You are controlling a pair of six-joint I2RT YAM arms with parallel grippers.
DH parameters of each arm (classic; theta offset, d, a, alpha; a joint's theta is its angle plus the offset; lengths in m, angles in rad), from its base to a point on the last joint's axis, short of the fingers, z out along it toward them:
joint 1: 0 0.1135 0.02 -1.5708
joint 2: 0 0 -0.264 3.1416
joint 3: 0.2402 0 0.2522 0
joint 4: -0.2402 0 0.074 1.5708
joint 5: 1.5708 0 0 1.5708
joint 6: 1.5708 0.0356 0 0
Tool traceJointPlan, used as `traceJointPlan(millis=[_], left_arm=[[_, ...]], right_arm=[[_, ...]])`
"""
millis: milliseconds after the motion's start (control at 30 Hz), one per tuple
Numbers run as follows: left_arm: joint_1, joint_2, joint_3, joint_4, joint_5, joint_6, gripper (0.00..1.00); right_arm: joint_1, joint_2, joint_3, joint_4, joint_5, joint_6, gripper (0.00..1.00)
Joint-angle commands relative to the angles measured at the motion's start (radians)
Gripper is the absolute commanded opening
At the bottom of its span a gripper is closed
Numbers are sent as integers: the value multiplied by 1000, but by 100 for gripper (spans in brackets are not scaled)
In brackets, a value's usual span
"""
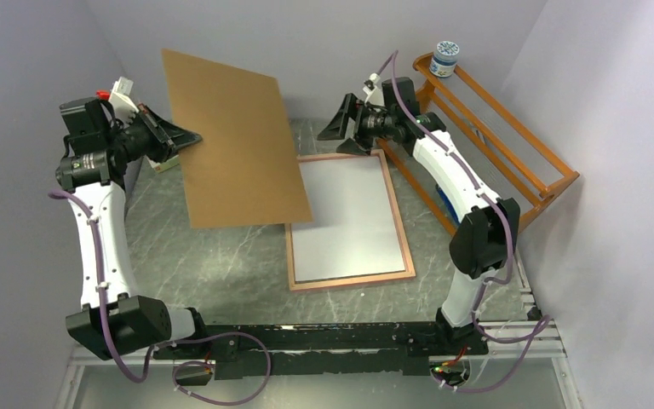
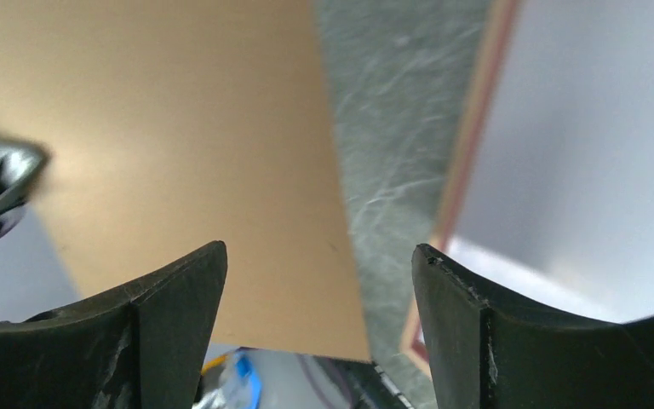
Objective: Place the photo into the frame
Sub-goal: Turn over the photo frame item at the center of the board.
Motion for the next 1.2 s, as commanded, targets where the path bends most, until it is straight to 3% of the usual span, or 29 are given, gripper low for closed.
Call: traceJointPlan(millis=[0, 300, 600, 667, 933, 1167], left_arm=[[7, -38, 104, -175, -198, 129, 2], [-7, 23, 284, -352, -412, 298, 3], [-219, 71, 347, -372, -784, 430, 3], [-269, 78, 335, -340, -845, 476, 3], [-398, -6, 114, 25, -776, 716, 2], [-527, -9, 40, 121, -896, 810, 3]], right_arm=[[-4, -85, 56, -231, 335, -137, 84], [137, -76, 157, -275, 497, -107, 84], [244, -14, 261, -242, 521, 17, 84], [250, -12, 275, -227, 521, 52, 84], [277, -53, 188, -44, 499, 196, 81], [292, 36, 295, -22, 507, 270, 81]])
